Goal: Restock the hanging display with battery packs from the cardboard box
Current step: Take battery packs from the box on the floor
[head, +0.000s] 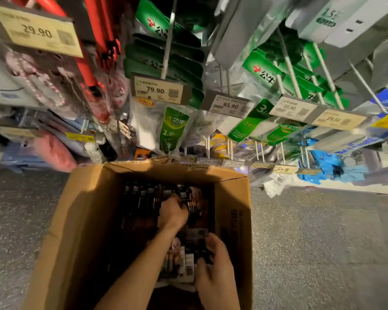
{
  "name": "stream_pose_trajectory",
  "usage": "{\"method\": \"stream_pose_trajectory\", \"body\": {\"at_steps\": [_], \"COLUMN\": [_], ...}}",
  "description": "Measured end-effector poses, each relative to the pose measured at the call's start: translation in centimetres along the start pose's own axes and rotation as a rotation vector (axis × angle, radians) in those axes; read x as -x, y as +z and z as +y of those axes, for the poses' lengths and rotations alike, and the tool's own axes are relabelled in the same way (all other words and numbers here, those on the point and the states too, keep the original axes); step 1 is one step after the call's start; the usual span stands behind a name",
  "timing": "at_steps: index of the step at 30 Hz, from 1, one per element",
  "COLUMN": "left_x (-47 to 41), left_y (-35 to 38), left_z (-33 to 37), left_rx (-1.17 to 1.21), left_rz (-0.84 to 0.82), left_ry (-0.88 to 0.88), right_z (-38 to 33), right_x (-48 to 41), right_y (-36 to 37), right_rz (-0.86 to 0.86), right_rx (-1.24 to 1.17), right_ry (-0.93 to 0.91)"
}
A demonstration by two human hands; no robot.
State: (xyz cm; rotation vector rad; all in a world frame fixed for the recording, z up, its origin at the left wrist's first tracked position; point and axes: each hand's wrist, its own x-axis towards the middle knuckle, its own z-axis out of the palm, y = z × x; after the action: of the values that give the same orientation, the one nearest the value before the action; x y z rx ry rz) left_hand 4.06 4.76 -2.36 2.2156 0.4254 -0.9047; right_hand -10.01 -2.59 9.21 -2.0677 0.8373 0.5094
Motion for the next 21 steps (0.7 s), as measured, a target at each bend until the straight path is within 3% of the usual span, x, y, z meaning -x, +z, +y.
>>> {"method": "stream_pose_trajectory", "body": {"at_steps": [7,11,16,21], "left_x": [10.0,16.8,25.5,32.7], "left_y": [-9.9,-13.7,-14.1,-11.3], "left_z": [-0.6,-0.4,1.8,5.3], "left_rx": [0.122,0.253,0.448,0.618], "left_rz": [0.153,0.201,0.32,0.54], "left_ry": [0.252,0.403,0.506,0.52], "right_z": [-3.9,-7.4,-10.1,-8.8], "right_x": [0.3,1.8,6.1,10.1], "right_y": [-2.7,-5.1,-10.1,-16.5], "right_rz": [0.014,-0.107,-0.276,-0.305], "right_rx": [-0.128,-0.362,-0.468,-0.588], "right_ry": [-0.176,-0.198,-0.361,-0.538]}}
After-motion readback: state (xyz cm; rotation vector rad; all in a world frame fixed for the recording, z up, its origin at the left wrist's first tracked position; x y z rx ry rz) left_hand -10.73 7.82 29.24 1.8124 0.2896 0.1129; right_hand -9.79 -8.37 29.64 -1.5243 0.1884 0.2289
